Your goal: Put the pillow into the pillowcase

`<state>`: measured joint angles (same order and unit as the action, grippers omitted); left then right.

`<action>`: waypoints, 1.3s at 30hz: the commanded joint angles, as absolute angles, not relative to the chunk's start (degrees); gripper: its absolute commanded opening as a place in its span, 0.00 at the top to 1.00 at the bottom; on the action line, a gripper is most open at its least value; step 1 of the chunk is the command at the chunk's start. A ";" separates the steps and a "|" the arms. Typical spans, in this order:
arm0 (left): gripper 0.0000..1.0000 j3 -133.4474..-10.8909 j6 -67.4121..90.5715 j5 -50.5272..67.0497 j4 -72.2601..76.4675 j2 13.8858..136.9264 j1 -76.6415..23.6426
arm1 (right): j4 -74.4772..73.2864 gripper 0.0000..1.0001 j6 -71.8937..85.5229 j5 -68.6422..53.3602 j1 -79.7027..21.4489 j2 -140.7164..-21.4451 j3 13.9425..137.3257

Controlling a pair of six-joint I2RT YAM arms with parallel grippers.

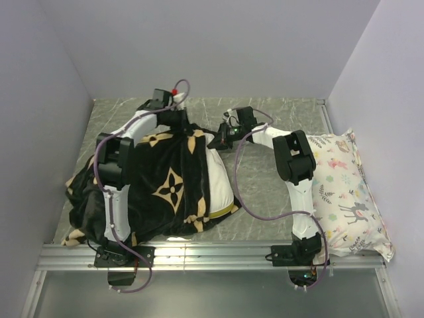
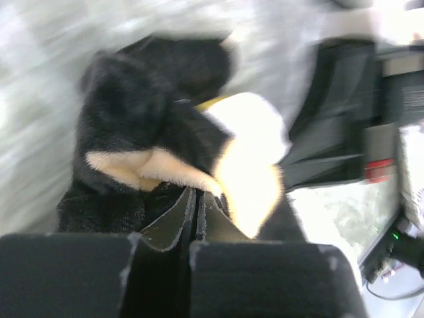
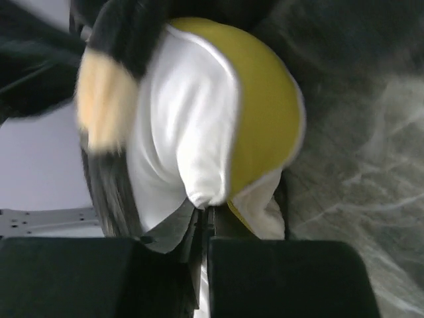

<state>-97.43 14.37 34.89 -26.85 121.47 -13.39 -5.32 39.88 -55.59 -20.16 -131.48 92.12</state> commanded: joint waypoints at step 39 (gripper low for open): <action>1.00 -120.92 6.76 47.27 -35.78 130.51 -24.24 | -5.46 0.96 43.59 -58.18 -18.55 -129.02 92.36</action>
<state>-114.15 4.03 31.03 -40.51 130.50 -16.58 -9.06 41.43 -55.79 -18.22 -128.11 87.68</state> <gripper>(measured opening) 0.025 0.067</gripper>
